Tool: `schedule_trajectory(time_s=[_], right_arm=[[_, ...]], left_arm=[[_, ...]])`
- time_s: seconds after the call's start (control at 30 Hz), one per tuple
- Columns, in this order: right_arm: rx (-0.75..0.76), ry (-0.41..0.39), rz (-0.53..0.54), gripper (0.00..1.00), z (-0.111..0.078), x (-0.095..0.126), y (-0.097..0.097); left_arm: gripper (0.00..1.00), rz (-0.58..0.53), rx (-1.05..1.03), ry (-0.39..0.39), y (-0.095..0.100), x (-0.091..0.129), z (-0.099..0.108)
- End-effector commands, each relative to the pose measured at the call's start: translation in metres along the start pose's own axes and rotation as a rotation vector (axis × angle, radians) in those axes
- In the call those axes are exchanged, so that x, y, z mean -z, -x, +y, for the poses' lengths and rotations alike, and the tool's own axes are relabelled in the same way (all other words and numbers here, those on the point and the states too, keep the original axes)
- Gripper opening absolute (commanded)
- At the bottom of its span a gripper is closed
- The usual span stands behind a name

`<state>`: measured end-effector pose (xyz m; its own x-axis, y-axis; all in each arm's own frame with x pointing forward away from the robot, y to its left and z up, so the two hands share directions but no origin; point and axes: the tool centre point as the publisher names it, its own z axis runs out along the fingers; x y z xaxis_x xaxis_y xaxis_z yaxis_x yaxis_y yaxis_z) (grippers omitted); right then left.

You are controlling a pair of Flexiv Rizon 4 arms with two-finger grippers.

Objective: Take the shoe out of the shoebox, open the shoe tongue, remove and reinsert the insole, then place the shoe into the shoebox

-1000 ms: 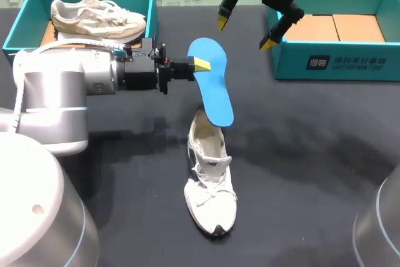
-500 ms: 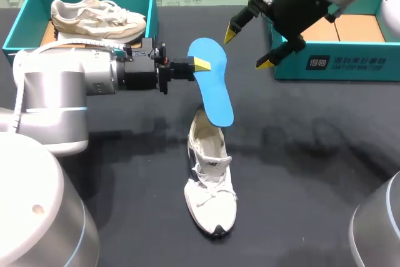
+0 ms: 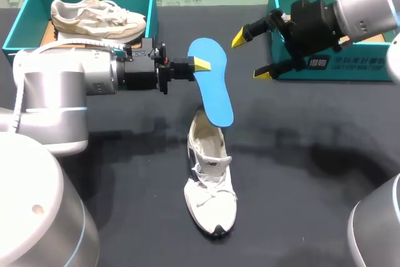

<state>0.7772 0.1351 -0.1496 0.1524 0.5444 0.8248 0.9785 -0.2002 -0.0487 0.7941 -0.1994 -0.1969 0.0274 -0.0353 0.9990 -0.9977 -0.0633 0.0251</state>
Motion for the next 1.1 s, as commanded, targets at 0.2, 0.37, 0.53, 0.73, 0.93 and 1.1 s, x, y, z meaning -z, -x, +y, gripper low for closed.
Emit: schedule_trajectory(time_s=[0.2,0.37,0.53,0.73,0.93,1.1], right_arm=[[0.010,-0.021,0.191,1.00,0.006,-0.001,0.005],[0.022,-0.027,0.188,1.00,0.007,-0.005,0.004],[0.024,-0.027,0.188,1.00,0.007,-0.006,0.005],[0.032,-0.025,0.220,1.00,0.006,-0.005,0.006],[0.029,-0.032,0.252,1.00,0.007,-0.006,0.010],[0.028,-0.040,0.276,1.00,0.010,-0.007,0.010]], left_arm=[[0.00,-0.003,0.000,0.001,0.000,0.000,0.000],[0.00,-0.003,0.000,0.001,0.000,0.000,0.000],[0.00,-0.003,0.000,0.001,0.000,0.000,0.000],[0.00,0.070,-0.053,0.021,-0.006,0.005,-0.002],[0.00,0.168,-0.226,0.032,-0.023,0.019,-0.004],[0.00,0.183,-0.426,0.031,-0.034,0.028,-0.005]])
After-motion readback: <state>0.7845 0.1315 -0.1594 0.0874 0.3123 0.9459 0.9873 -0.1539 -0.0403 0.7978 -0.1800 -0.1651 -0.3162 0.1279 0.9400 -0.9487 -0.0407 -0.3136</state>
